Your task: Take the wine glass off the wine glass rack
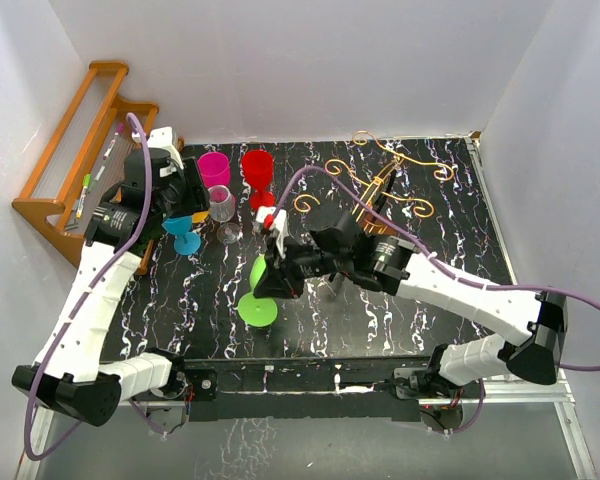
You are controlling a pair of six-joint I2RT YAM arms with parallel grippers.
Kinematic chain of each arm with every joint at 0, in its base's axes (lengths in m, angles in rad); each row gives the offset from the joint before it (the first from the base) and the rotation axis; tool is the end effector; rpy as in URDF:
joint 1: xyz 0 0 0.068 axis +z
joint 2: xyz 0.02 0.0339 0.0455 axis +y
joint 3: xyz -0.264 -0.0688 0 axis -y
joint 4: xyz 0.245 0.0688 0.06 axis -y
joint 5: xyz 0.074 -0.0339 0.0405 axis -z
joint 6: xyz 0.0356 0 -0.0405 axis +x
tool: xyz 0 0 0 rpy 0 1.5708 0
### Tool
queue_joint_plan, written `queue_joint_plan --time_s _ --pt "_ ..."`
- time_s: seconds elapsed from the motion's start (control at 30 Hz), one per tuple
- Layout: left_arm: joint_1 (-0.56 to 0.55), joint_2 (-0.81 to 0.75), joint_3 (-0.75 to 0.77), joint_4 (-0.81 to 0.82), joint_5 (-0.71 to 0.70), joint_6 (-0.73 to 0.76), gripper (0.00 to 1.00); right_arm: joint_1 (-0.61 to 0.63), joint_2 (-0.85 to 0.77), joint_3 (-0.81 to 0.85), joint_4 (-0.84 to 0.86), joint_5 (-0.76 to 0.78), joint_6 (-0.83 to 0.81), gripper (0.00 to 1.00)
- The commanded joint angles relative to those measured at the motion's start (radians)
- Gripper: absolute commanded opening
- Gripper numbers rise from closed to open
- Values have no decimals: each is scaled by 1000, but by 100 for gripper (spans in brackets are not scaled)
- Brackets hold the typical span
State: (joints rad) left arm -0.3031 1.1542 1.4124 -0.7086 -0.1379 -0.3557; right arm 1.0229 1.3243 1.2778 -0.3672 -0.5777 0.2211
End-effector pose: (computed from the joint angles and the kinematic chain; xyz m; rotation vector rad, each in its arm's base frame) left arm 0.2239 -0.0649 0.4279 -0.1410 2.0228 -0.2786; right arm 0.1387 0.2647 0.3763 -1.2200 1.8119 1.3338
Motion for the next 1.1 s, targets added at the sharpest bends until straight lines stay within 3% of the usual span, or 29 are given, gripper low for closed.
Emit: queue_joint_plan --time_s 0.0,0.27,0.53,0.7,0.9,1.07 --pt "3 0 92 -84 -51 12 53 108 -7 -1 -10 325 -316 8" --pt "4 20 120 -95 118 -3 55 408 -5 -243 194 915 -679 8" --pt "4 29 94 -105 326 15 54 583 72 -490 559 1279 -1077 8" --pt "4 20 65 -105 466 12 54 633 125 -624 866 1381 -1403 8" --pt "4 10 12 -116 647 15 54 641 153 -777 1144 1354 -1666 8" --pt "3 -37 -49 -124 716 17 53 642 164 -871 1232 1323 -1735 8"
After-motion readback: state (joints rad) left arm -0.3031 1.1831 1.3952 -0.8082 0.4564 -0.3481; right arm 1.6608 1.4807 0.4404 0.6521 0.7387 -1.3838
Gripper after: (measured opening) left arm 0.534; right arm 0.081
